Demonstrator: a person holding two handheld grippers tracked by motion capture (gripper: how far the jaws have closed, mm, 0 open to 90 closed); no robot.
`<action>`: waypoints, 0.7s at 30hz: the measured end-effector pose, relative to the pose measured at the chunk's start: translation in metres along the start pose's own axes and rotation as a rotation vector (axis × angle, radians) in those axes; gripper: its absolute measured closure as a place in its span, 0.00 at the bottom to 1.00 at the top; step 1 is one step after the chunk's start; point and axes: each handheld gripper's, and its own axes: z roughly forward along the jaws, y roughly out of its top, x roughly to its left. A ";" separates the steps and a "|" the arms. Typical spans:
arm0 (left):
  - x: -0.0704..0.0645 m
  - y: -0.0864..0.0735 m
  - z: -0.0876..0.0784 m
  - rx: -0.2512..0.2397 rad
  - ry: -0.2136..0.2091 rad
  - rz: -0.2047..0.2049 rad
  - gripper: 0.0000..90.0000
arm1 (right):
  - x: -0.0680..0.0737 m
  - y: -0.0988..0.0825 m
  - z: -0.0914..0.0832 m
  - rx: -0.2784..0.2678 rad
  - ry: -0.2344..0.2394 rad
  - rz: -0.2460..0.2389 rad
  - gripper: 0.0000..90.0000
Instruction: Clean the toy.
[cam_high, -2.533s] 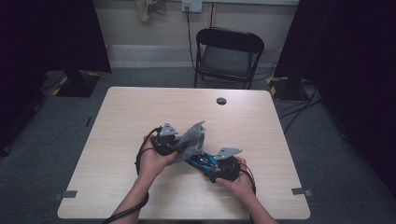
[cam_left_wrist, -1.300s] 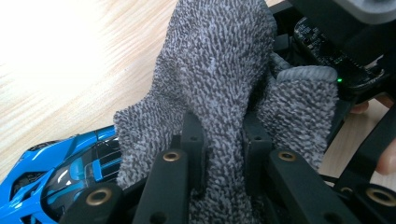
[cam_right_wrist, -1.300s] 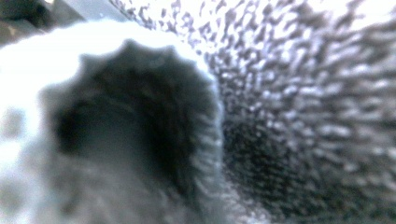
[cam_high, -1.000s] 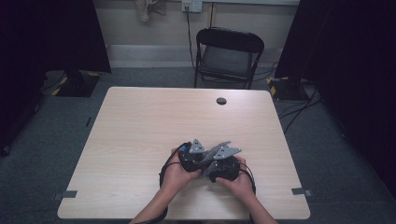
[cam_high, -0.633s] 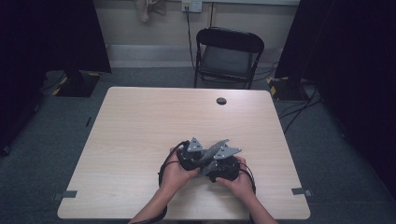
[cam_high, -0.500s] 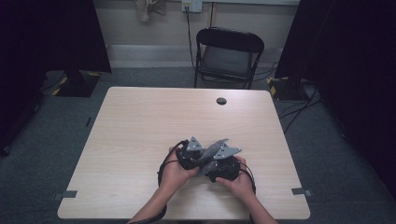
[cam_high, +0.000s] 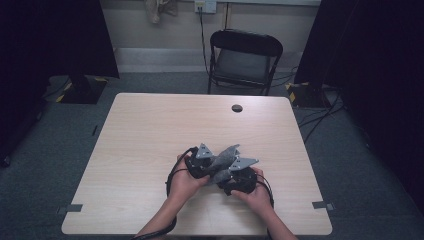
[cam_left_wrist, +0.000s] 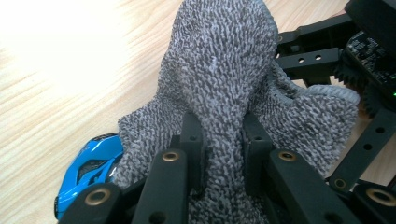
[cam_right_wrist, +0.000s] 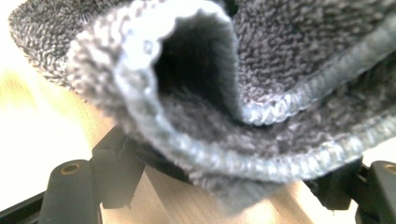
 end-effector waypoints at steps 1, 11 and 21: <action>0.000 0.000 0.000 -0.002 0.003 -0.004 0.84 | 0.000 0.000 0.000 0.000 0.000 0.000 0.27; 0.009 0.001 -0.001 0.005 0.040 0.001 0.84 | 0.000 0.000 0.000 0.000 0.000 -0.001 0.27; 0.017 -0.001 0.000 -0.002 0.060 -0.028 0.83 | 0.000 0.000 0.000 0.000 0.000 0.000 0.27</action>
